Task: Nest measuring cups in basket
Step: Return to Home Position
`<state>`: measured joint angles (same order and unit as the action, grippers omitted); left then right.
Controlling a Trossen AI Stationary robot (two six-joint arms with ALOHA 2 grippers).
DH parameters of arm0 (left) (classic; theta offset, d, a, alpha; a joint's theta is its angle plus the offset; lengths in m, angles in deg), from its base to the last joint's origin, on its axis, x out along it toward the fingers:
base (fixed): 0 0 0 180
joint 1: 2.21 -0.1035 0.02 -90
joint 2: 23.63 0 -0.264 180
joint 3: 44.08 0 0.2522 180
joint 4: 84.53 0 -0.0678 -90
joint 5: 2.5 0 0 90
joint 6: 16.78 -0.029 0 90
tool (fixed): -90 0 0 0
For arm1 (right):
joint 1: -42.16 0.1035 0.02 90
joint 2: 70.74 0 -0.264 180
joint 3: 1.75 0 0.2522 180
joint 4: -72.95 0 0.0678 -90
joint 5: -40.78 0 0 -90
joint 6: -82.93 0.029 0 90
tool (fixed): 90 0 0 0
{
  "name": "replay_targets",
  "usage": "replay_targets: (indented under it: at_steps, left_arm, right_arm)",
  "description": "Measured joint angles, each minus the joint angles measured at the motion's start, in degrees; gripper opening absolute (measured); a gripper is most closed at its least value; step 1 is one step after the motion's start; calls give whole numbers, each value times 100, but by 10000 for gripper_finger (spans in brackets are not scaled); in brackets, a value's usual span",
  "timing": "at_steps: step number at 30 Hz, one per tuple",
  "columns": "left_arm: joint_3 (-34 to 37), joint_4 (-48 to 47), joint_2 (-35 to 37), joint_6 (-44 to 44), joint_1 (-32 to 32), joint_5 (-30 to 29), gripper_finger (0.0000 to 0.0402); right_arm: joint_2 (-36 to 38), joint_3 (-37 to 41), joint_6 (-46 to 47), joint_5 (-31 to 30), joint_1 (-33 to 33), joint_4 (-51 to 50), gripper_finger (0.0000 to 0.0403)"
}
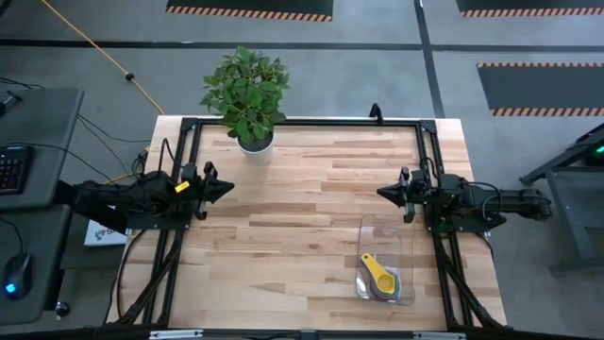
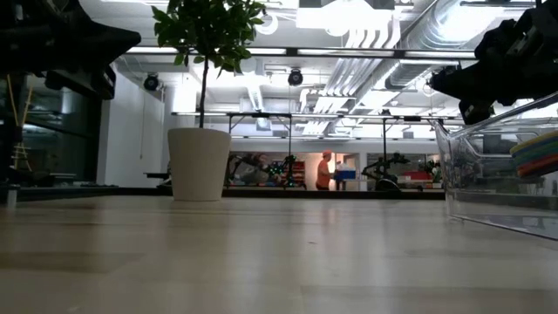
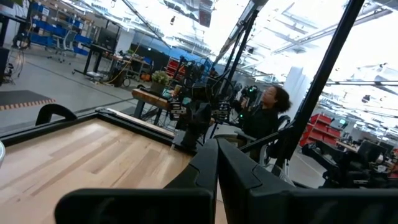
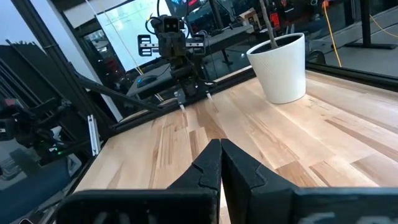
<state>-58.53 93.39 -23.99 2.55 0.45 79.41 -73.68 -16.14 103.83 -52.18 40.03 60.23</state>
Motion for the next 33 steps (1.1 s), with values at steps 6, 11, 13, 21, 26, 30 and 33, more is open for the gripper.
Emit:
replay_targets:
  at_steps: [6,11,13,21,26,30,33]
  left_arm:
    - [0,-2,0,0,1,-1,0]
    - [0,-30,0,0,-1,-1,0]
    - [0,-35,0,0,0,-1,0]
    - [0,-760,15,0,1,-1,0]
    - [-4,-997,17,-4,3,68,0]
    - [-7,-1017,15,-4,3,100,0]
    - [-7,-1019,15,-2,3,150,0]
  right_arm:
    - [0,-2,0,0,0,-2,0]
    - [0,-2,0,-2,0,-4,0]
    - [0,-2,0,-2,0,-5,0]
    - [0,-2,1,-2,0,-5,0]
    - [2,-4,2,-4,2,-5,0]
    - [2,-4,2,-4,2,-5,0]
    - [2,-4,2,-4,1,-5,0]
